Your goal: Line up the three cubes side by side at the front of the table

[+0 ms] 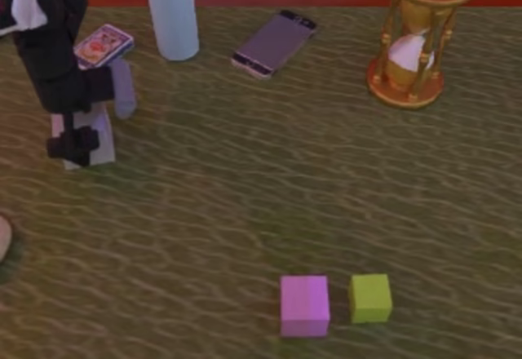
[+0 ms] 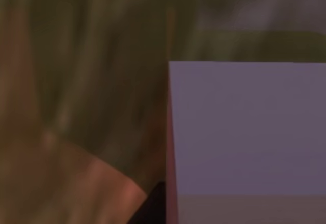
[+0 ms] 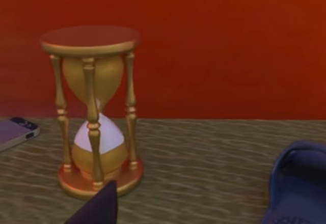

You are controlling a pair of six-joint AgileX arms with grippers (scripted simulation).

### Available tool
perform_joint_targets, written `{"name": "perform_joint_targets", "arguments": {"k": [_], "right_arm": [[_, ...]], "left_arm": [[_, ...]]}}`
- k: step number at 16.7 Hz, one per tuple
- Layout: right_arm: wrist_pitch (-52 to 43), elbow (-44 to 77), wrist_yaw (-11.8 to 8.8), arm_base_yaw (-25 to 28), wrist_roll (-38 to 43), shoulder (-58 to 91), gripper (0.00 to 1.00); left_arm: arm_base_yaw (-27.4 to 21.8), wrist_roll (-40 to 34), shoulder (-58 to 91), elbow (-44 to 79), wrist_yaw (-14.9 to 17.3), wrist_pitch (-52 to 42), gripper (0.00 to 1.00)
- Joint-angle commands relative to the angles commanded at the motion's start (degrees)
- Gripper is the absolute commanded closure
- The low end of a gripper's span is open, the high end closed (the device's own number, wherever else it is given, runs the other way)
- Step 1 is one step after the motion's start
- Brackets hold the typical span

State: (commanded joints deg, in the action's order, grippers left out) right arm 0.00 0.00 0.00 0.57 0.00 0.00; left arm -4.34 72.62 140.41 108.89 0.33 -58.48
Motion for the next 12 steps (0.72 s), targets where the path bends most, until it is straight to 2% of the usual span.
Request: {"name": "perform_joint_targets", "arguments": {"k": [4, 9, 12], "right_arm": [[0.0, 0.0, 0.0, 0.0, 0.0, 0.0, 0.00], [0.0, 0.0, 0.0, 0.0, 0.0, 0.0, 0.00], [0.0, 0.0, 0.0, 0.0, 0.0, 0.0, 0.00]], "left_arm": [[-0.2, 0.1, -0.6, 0.8, 0.2, -1.3, 1.00], [0.6, -0.1, -3.1, 7.7, 0.1, -11.4, 1.00], [0.9, -0.2, -4.1, 9.6, 0.1, -13.6, 1.00]]}}
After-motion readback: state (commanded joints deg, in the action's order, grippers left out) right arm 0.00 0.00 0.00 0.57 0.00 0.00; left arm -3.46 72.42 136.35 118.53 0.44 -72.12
